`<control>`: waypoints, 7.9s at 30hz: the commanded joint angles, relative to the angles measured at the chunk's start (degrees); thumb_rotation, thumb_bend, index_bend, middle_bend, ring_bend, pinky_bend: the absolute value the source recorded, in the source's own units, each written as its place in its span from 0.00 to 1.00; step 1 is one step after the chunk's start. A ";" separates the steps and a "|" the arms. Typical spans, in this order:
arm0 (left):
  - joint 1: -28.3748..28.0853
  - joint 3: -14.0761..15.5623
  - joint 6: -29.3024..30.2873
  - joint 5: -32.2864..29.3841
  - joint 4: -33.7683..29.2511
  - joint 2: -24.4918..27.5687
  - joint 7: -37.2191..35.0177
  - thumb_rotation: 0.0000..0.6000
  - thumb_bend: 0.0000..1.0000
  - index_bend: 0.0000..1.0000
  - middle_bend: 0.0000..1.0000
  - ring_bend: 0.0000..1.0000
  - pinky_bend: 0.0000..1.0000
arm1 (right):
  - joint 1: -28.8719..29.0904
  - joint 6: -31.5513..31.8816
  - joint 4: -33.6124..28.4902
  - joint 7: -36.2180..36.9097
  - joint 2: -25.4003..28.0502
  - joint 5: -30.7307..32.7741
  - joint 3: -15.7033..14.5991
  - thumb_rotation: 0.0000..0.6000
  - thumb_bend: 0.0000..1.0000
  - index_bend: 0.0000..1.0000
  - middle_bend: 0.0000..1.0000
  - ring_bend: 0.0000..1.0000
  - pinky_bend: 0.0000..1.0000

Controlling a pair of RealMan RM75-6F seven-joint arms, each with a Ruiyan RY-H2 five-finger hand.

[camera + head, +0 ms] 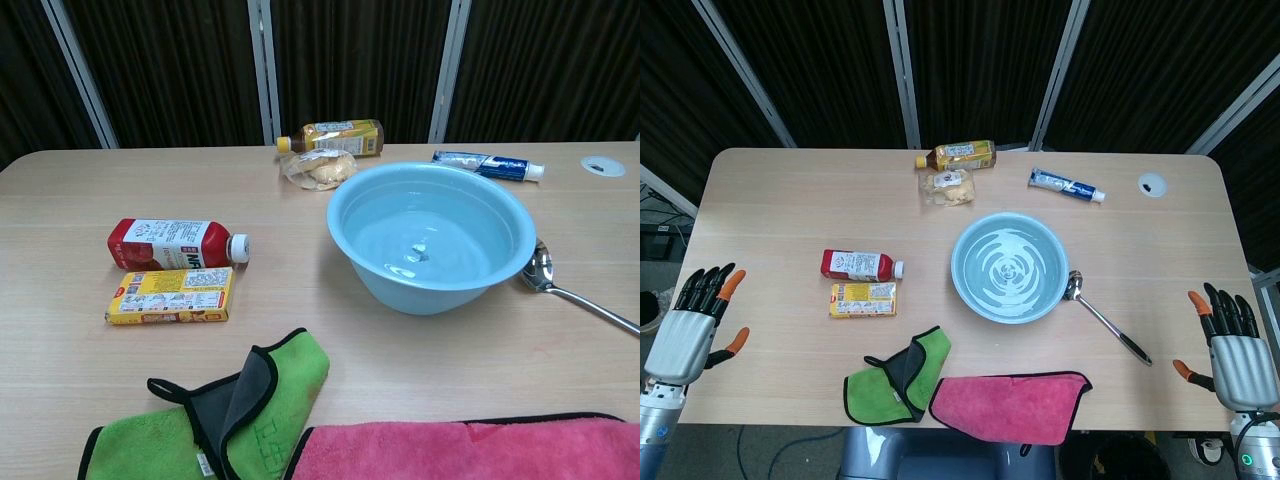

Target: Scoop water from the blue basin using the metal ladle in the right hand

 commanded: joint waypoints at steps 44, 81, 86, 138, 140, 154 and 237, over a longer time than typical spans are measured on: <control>-2.41 0.85 -3.58 1.59 1.40 3.10 -12.69 1.00 0.35 0.00 0.00 0.00 0.00 | 9.30 -13.43 13.39 -7.40 -23.85 16.96 4.72 1.00 0.07 0.43 0.00 0.00 0.00; -3.95 0.28 -6.53 -1.11 2.85 2.08 -11.90 1.00 0.39 0.00 0.00 0.00 0.00 | 15.84 -23.74 30.69 1.13 -31.97 18.53 7.00 1.00 0.13 0.44 0.00 0.00 0.00; -4.08 0.30 -6.73 -1.19 2.84 1.96 -11.76 1.00 0.39 0.00 0.00 0.00 0.00 | 15.86 -24.32 32.03 2.58 -32.22 18.71 6.99 1.00 0.14 0.45 0.00 0.00 0.00; -4.33 0.80 -6.36 -0.52 3.15 2.40 -13.18 1.00 0.41 0.00 0.00 0.00 0.00 | 16.33 -28.79 41.97 6.57 -37.10 18.89 6.18 1.00 0.30 0.59 0.00 0.00 0.00; -4.29 0.86 -6.22 -0.38 3.11 2.50 -13.41 1.00 0.41 0.00 0.00 0.00 0.00 | 16.23 -28.45 41.45 5.95 -36.75 18.83 6.16 1.00 0.31 0.60 0.00 0.00 0.00; -4.26 1.50 -5.59 1.05 2.90 3.11 -15.19 1.00 0.42 0.00 0.00 0.00 0.00 | 15.58 -27.12 32.37 -2.66 -30.46 20.08 5.92 1.00 0.36 0.62 0.00 0.00 0.00; -5.16 2.68 -6.04 2.64 2.49 3.69 -17.89 1.00 0.42 0.00 0.00 0.00 0.00 | 24.53 -17.62 -17.45 -40.18 -1.64 37.11 3.18 1.00 0.49 0.64 0.00 0.00 0.00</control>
